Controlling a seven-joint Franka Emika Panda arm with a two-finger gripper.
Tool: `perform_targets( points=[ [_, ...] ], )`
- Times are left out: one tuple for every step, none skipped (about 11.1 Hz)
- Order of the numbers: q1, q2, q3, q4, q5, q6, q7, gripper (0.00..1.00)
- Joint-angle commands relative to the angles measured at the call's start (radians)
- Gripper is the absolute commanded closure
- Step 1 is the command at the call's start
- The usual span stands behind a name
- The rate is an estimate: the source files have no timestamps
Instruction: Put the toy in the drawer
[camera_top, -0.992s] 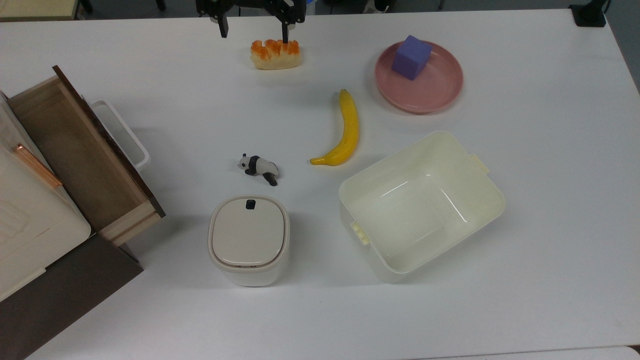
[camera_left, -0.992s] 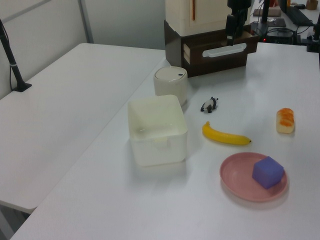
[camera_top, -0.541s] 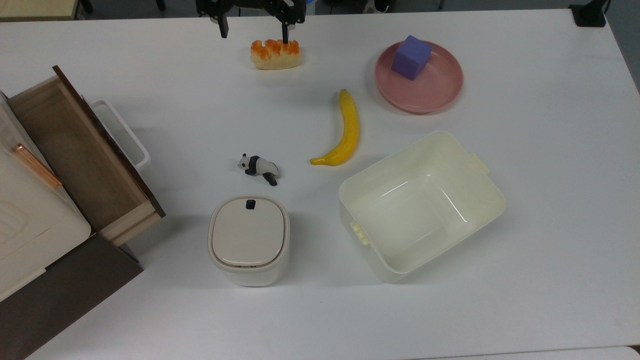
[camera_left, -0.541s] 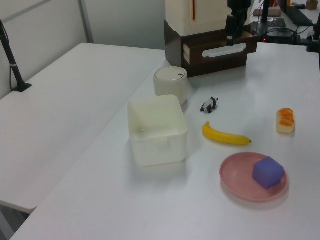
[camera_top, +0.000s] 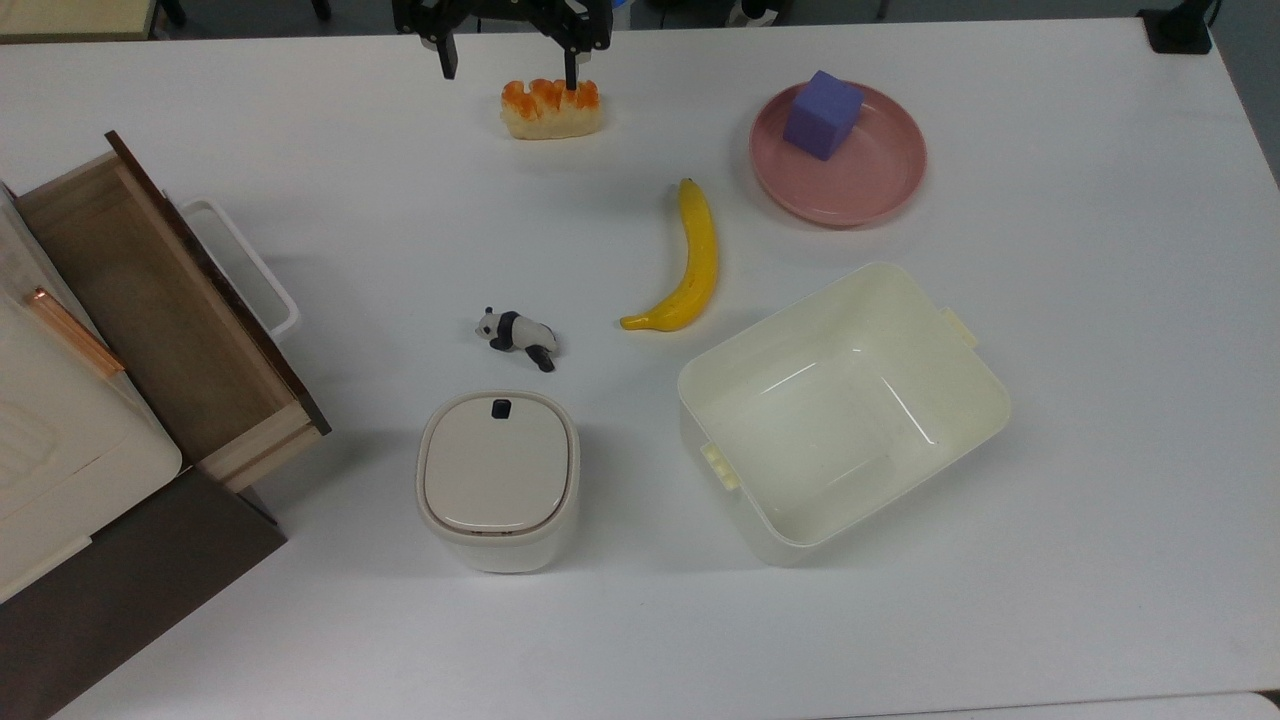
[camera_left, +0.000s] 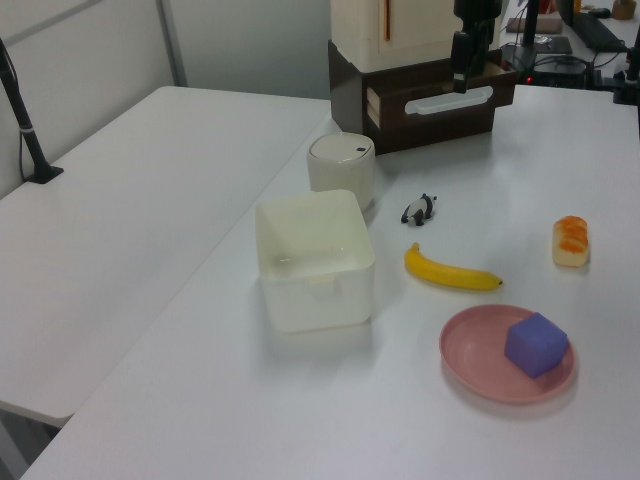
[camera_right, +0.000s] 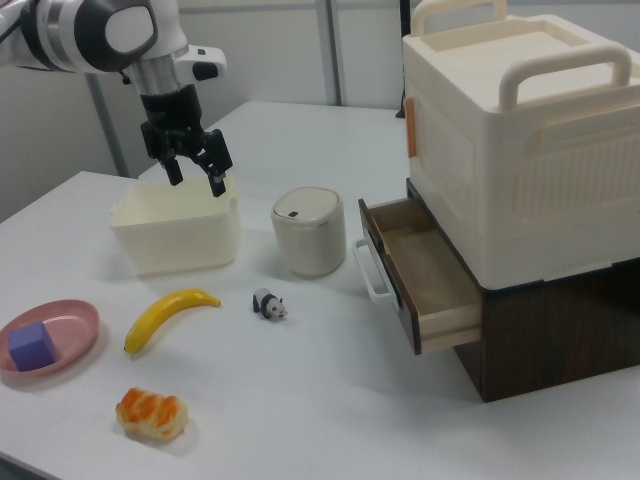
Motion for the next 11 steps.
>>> perform_targets(
  points=[
    [-0.002,-0.007,0.007,0.0,-0.014,-0.029,-0.013,0.0],
    [-0.002,-0.007,0.007,0.0,-0.015,-0.029,-0.015,0.0],
    [0.0,-0.005,0.007,0.0,-0.015,-0.027,-0.015,0.0],
    [0.0,-0.003,0.007,-0.001,-0.015,-0.023,-0.016,0.0],
    [0.0,-0.003,0.008,-0.003,-0.015,-0.021,-0.016,0.0],
    [0.0,-0.003,0.008,-0.004,-0.017,-0.021,-0.022,0.0],
    [0.001,-0.003,0.008,-0.009,-0.017,-0.021,-0.028,0.0],
    [0.001,-0.002,0.008,-0.01,-0.017,-0.017,-0.028,0.0],
    [0.003,0.01,0.008,-0.012,-0.017,-0.007,-0.03,0.0],
    [0.007,0.016,0.008,-0.017,-0.026,-0.001,-0.03,0.0],
    [0.009,0.024,0.01,-0.02,-0.036,-0.001,-0.041,0.0]
  ],
)
